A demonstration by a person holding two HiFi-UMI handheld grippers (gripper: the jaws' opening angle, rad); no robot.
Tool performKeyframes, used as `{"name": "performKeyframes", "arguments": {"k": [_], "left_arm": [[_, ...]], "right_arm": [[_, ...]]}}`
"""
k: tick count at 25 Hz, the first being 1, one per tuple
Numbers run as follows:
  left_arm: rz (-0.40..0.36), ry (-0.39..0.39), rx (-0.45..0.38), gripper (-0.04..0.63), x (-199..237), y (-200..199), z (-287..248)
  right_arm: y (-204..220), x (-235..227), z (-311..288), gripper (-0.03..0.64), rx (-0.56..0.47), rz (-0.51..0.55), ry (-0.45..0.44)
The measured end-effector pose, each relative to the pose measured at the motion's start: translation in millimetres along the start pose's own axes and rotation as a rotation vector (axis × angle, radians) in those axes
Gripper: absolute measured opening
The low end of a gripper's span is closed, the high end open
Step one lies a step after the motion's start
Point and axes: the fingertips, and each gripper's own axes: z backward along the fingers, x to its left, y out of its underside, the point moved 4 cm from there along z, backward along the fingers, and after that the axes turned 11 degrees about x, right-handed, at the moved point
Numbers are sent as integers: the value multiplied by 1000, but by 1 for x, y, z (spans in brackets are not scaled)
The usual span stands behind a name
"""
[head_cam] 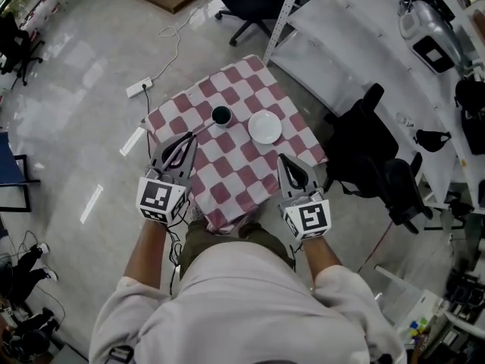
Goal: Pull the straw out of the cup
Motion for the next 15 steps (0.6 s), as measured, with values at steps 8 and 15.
{"name": "performKeyframes", "arguments": {"k": [8,15], "left_arm": [[-11,20,-45,35,-11,-18,33],[-16,24,-76,35,-16,-26,57]], "right_arm": [[-15,8,1,3,-29,24,-7],[-24,15,3,3,-53,43,-13]]}}
